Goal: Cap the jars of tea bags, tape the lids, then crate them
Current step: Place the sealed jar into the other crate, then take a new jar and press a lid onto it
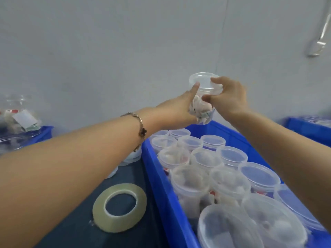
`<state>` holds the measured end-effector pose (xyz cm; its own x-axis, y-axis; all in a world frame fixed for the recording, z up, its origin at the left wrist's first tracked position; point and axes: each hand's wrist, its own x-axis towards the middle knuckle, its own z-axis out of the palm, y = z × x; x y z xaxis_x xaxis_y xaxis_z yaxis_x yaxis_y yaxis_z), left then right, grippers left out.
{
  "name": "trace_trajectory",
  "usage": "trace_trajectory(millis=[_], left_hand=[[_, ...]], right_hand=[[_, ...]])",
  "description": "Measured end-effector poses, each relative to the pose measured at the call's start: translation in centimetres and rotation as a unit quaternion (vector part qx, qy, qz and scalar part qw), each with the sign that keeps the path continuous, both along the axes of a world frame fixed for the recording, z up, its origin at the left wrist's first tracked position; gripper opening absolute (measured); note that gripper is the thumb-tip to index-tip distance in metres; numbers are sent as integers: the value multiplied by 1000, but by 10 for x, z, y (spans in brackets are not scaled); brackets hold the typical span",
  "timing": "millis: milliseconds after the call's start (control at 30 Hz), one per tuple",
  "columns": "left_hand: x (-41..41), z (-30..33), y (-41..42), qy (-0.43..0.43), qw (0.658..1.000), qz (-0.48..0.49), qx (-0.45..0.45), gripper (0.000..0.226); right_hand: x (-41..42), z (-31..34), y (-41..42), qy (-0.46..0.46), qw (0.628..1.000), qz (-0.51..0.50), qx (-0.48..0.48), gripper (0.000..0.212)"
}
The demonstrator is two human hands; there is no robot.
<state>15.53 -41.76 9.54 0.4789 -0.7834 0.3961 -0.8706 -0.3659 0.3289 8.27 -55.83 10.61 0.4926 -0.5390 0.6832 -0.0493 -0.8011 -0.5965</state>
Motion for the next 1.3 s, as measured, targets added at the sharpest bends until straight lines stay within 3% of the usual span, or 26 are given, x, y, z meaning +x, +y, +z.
trace_trajectory(millis=[167, 333, 567, 733, 833, 900, 1067, 1167, 1300], left_hand=[[49, -25, -44, -64, 995, 22, 67, 90], [82, -54, -81, -150, 979, 54, 128, 62], [101, -84, -113, -97, 978, 38, 181, 58], [94, -97, -115, -168, 947, 23, 273, 53], [92, -95, -100, -189, 944, 17, 271, 49], [91, -89, -81, -217, 939, 8, 266, 46], [88, -66, -14, -211, 928, 70, 299, 55], [77, -48, 36, -220, 914, 79, 331, 59], [71, -17, 108, -250, 897, 124, 343, 60]], right_hand=[[43, -30, -44, 32, 999, -35, -19, 54], [80, -60, -83, 71, 995, -72, -14, 56], [102, -102, -101, 248, 964, -96, -21, 52], [100, -111, -105, 368, 925, -93, -30, 38], [101, -99, -101, 418, 897, -129, -59, 48], [100, -91, -90, 433, 890, -125, -73, 44], [102, -69, -25, 396, 908, -60, -123, 27], [105, -54, 26, 382, 909, -14, -166, 28], [116, -29, 98, 356, 916, -29, -185, 34]])
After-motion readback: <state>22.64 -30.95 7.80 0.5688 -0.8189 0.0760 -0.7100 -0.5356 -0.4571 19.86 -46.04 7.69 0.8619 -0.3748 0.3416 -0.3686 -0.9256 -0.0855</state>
